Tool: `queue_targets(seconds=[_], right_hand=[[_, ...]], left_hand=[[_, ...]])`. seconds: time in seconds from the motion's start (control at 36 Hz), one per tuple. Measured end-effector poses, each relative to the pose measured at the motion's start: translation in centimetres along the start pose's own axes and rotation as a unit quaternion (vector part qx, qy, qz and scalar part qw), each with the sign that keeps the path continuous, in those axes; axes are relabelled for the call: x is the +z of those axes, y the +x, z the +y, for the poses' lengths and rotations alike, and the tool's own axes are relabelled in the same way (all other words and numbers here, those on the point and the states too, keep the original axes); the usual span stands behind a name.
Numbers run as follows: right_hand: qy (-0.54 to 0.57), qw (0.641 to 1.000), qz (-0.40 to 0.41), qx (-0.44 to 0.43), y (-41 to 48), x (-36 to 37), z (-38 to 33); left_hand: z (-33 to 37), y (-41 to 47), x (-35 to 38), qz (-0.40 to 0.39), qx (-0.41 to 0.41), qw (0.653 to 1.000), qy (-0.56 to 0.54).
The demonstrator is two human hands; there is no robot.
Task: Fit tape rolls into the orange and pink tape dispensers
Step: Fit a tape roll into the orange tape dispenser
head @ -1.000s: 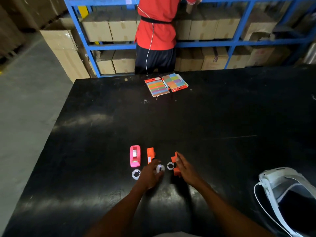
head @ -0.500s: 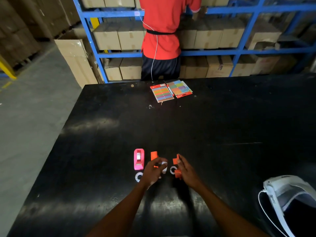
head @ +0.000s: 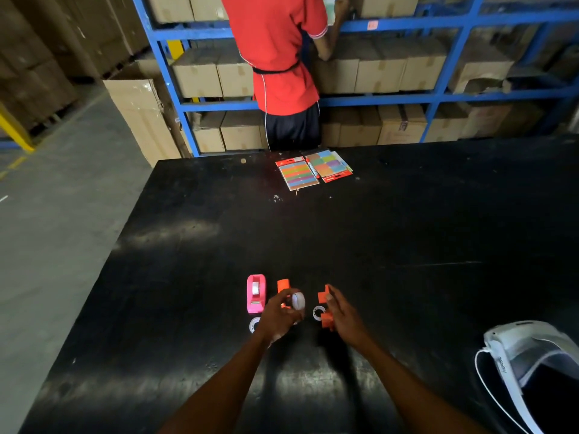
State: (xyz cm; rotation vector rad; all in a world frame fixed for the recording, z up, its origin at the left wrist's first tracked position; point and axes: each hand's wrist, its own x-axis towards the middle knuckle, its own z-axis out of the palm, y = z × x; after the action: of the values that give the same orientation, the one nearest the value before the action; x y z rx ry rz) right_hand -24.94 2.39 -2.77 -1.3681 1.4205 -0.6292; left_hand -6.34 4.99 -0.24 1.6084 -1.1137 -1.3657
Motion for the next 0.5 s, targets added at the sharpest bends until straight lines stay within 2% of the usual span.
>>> queue_targets(seconds=[0.5], right_hand=[[-0.003, 1.000, -0.009, -0.014, 0.06, -0.20, -0.65]], left_hand=[[-0.07, 0.26, -0.61, -0.040, 0.008, 0.993, 0.110]])
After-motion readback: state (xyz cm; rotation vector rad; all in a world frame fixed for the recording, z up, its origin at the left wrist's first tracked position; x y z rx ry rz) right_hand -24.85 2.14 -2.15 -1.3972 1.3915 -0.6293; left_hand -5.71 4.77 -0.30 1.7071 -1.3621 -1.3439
